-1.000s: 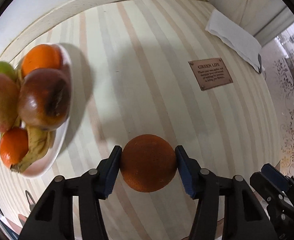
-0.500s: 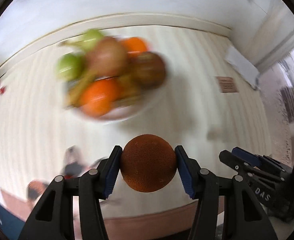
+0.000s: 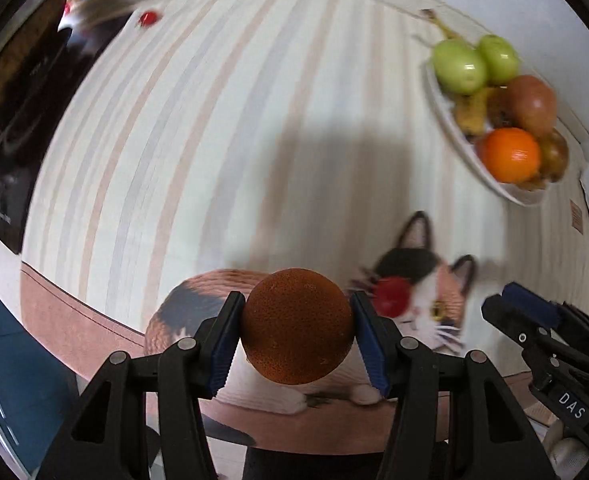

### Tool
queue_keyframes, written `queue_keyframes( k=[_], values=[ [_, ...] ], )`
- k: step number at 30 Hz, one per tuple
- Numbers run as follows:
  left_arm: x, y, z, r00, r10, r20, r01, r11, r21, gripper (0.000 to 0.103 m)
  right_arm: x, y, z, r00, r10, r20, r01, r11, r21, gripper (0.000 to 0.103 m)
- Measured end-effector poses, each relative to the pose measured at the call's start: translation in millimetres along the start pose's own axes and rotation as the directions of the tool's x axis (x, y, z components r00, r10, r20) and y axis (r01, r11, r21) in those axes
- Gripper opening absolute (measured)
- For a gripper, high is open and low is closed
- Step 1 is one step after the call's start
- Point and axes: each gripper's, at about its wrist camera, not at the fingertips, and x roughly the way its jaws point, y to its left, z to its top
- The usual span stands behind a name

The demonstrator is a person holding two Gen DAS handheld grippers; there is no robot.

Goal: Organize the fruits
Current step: 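Grasp the orange with the left tool while the right tool grasps the small red fruit, then place the orange and small red fruit onto the plate and open both tools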

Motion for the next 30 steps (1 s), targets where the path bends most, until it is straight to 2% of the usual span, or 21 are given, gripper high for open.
queue_keyframes(
  k=[7, 15, 18, 22, 30],
  values=[
    [20, 23, 9, 0.999, -0.035, -0.035, 0.036, 0.999, 0.003, 0.051, 37, 44, 20, 0.996, 0.012, -0.088, -0.015, 0.999, -0.032, 0.043],
    [32, 38, 19, 0.997, -0.049, -0.067, 0.054, 0.996, 0.069, 0.051, 71, 58, 16, 0.988, -0.036, -0.152, 0.034, 0.999, -0.014, 0.043],
    [36, 37, 27, 0.996, -0.050, -0.069, 0.057, 0.993, 0.100, 0.051, 74, 66, 13, 0.988, -0.094, -0.124, 0.087, 0.994, -0.059, 0.031],
    [34, 39, 34, 0.995, -0.068, -0.073, 0.076, 0.991, 0.114, 0.051, 69, 59, 11, 0.990, -0.091, -0.105, 0.090, 0.996, -0.011, 0.030],
    [7, -2, 61, 0.989, -0.146, -0.028, 0.148, 0.975, 0.167, 0.051, 20, 18, 14, 0.997, -0.072, 0.005, 0.071, 0.988, 0.134, 0.030]
  ],
)
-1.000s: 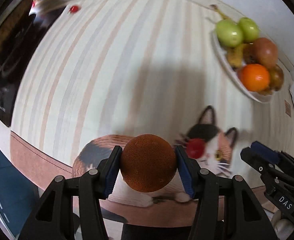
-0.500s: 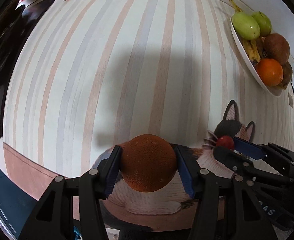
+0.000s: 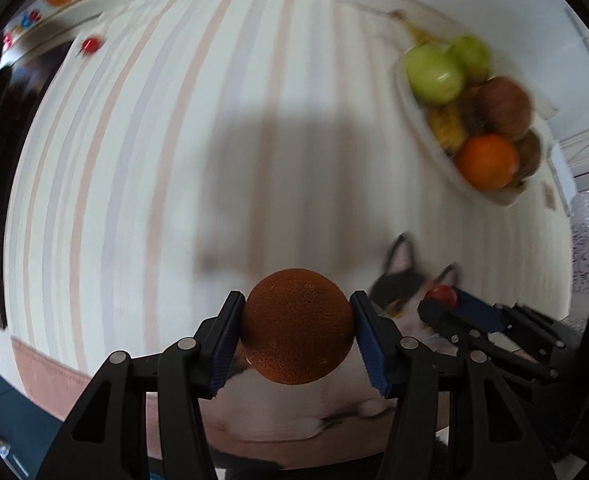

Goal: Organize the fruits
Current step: 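Place the orange and small red fruit onto the plate and open both tools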

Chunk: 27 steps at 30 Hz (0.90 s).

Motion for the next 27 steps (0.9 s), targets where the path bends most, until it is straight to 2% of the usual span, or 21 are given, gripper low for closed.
queue_keyframes(
  k=[8, 13, 19, 27],
  values=[
    [-23, -81, 66, 0.992, -0.110, 0.067, 0.103, 0.989, 0.102, 0.051, -61, -73, 33, 0.988, -0.007, 0.152, -0.020, 0.985, 0.172, 0.031],
    [-24, -120, 104, 0.987, -0.123, 0.104, 0.105, 0.981, 0.166, 0.051, -74, -110, 58, 0.976, -0.021, 0.216, -0.034, 0.968, 0.248, 0.031],
    [5, -136, 122, 0.989, -0.132, 0.071, 0.116, 0.974, 0.197, 0.052, -63, -132, 81, 0.972, -0.038, 0.234, -0.032, 0.956, 0.291, 0.031],
    [15, -135, 123, 0.981, -0.184, 0.065, 0.170, 0.970, 0.173, 0.052, -46, -142, 83, 0.976, -0.043, 0.212, -0.021, 0.956, 0.292, 0.031]
  ],
)
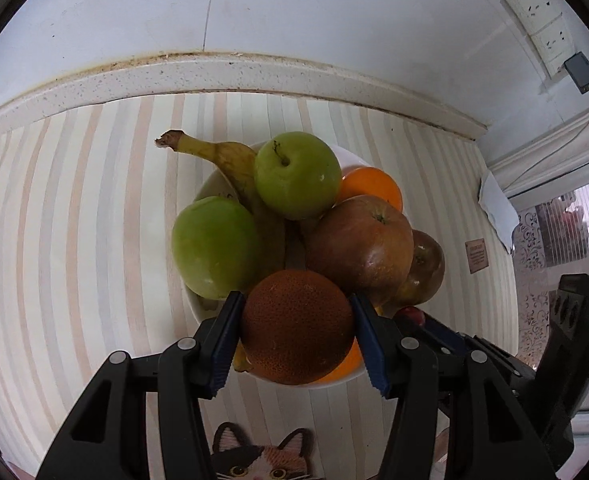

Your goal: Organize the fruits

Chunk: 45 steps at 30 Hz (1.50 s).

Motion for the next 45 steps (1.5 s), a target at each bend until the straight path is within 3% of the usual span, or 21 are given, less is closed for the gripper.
queue_keyframes(
  k=[12, 22, 28, 29, 30, 32, 35, 39, 41, 45],
  values=[
    [2, 0, -4, 1.000, 0.010, 0.000, -0.010, 1.000, 0.004, 0.053, 8, -4, -5, 1.000, 0.000, -0.023, 0.000, 1.000, -0.011, 0.032],
    [-1, 7, -1, 1.000, 0.005, -0.010, -0.006, 0.998, -0.060, 0.054, 7, -1, -7, 1.000, 0.002, -0.014, -0.002, 1.000, 0.005, 0.051],
    [-12, 2, 2, 1.000, 0.010, 0.023, -0.009, 0.999, -0.039, 0.063, 6, 0, -8, 1.000, 0.002, -0.012, -0.002, 1.000, 0.020, 0.054],
    [-16, 1, 2, 0.999, 0.007, 0.033, -0.006, 0.999, -0.032, 0.067, 5, 0, -8, 1.000, 0.002, -0.009, -0.001, 1.000, 0.020, 0.055],
    [-19, 0, 2, 0.999, 0.011, 0.040, -0.010, 1.000, -0.027, 0.078, 3, 1, -8, 1.000, 0.001, -0.004, -0.001, 1.000, 0.022, 0.058],
    [-27, -2, 1, 0.998, 0.032, 0.062, -0.032, 0.999, -0.009, 0.089, -1, 3, -8, 1.000, 0.001, -0.001, -0.001, 1.000, 0.023, 0.062],
    [-44, -2, -7, 0.988, 0.105, 0.113, -0.108, 0.994, 0.017, 0.091, -12, 9, -9, 1.000, -0.013, 0.013, 0.013, 1.000, 0.004, 0.070],
    [-63, 0, -28, 0.975, 0.165, 0.151, -0.171, 0.985, 0.034, 0.094, -31, 25, -17, 0.997, -0.072, 0.035, 0.074, 0.996, -0.059, 0.094],
    [-70, 0, -41, 0.972, 0.179, 0.152, -0.188, 0.981, 0.046, 0.094, -43, 34, -26, 0.989, -0.135, 0.054, 0.139, 0.986, -0.095, 0.095],
    [-77, -2, -64, 0.963, 0.228, 0.146, -0.238, 0.970, 0.055, 0.094, -66, 46, -41, 0.981, -0.172, 0.087, 0.182, 0.976, -0.118, 0.097]
  ],
)
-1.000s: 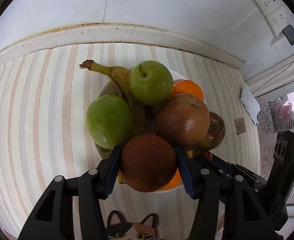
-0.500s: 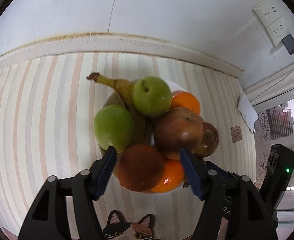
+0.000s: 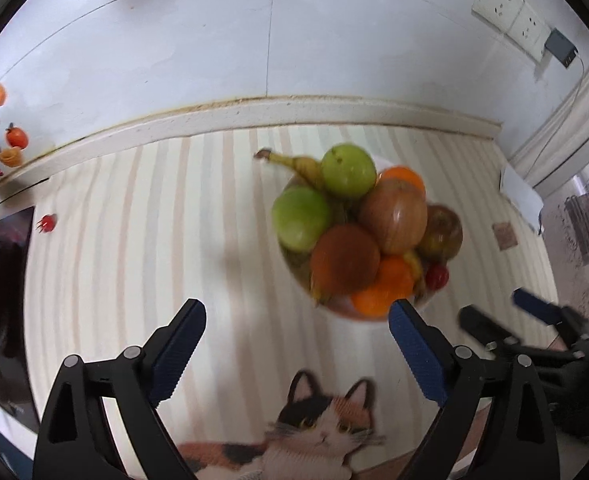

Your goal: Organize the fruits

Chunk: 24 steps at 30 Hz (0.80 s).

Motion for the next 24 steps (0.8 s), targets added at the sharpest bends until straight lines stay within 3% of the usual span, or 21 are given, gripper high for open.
queue_keyframes(
  k=[11, 18, 24],
  values=[
    [-66, -19, -38, 0.995, 0.007, 0.095, -0.009, 1.000, 0.018, 0.094, -96, 11, -29, 0.991, -0.031, 0.129, 0.034, 0.999, -0.020, 0.097],
    [-120, -35, -61, 0.984, 0.015, 0.179, -0.016, 1.000, 0.003, 0.094, -166, 3, -50, 0.972, -0.020, 0.236, 0.028, 0.999, -0.029, 0.098],
    [-168, -51, -93, 0.963, 0.049, 0.266, -0.042, 0.999, -0.031, 0.094, -219, -4, -79, 0.950, 0.014, 0.313, 0.009, 0.997, -0.072, 0.098]
  ],
)
